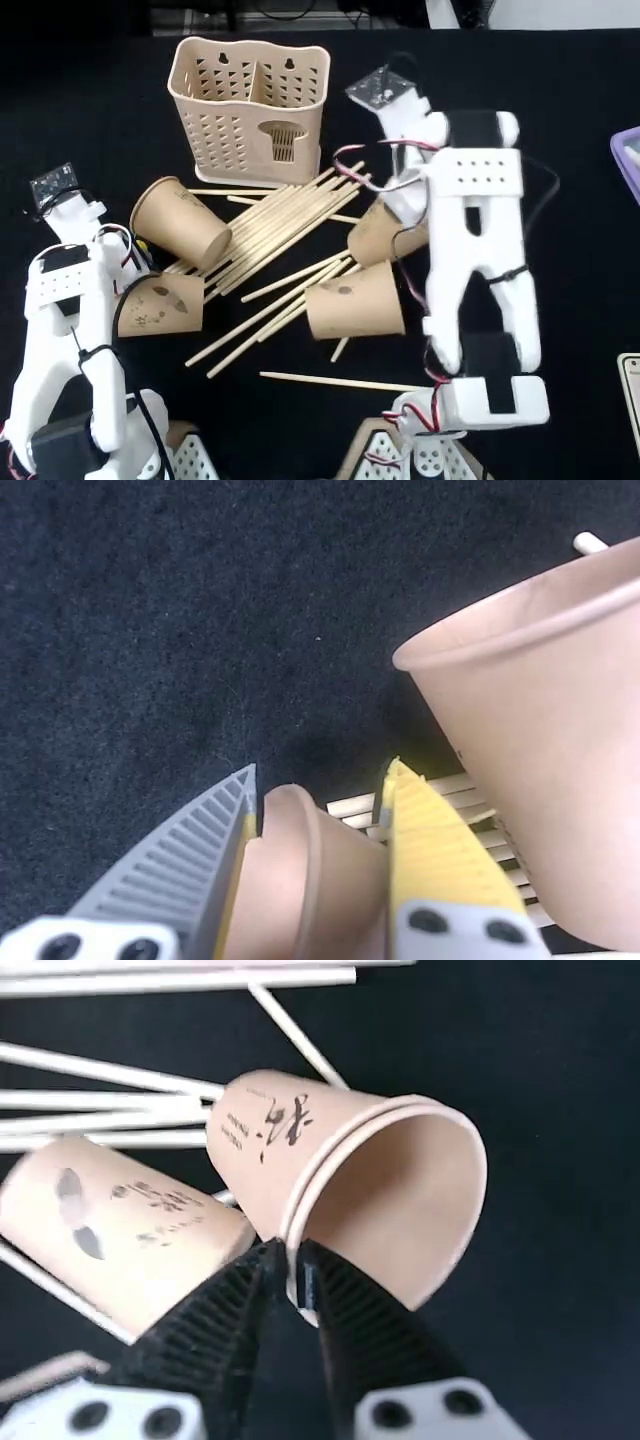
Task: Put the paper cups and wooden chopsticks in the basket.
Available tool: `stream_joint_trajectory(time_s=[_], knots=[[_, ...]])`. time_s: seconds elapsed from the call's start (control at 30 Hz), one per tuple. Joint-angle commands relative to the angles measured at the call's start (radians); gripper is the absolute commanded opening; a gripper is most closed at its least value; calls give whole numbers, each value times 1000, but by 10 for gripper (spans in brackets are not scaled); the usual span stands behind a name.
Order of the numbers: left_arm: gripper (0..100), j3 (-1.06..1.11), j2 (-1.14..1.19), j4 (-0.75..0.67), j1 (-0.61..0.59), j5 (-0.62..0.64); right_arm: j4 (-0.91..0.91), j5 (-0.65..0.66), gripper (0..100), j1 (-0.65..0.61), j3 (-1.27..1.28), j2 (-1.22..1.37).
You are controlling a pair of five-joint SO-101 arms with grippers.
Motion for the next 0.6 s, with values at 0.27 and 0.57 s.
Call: stream_joint_trajectory(time_s=[0.27,0.57], knots=[[209,-1,-34,-12,-8,3,-29,-51,16,-74,79,8],[209,-1,-34,-14,-8,3,49,-58,11,-64,-140,-156]])
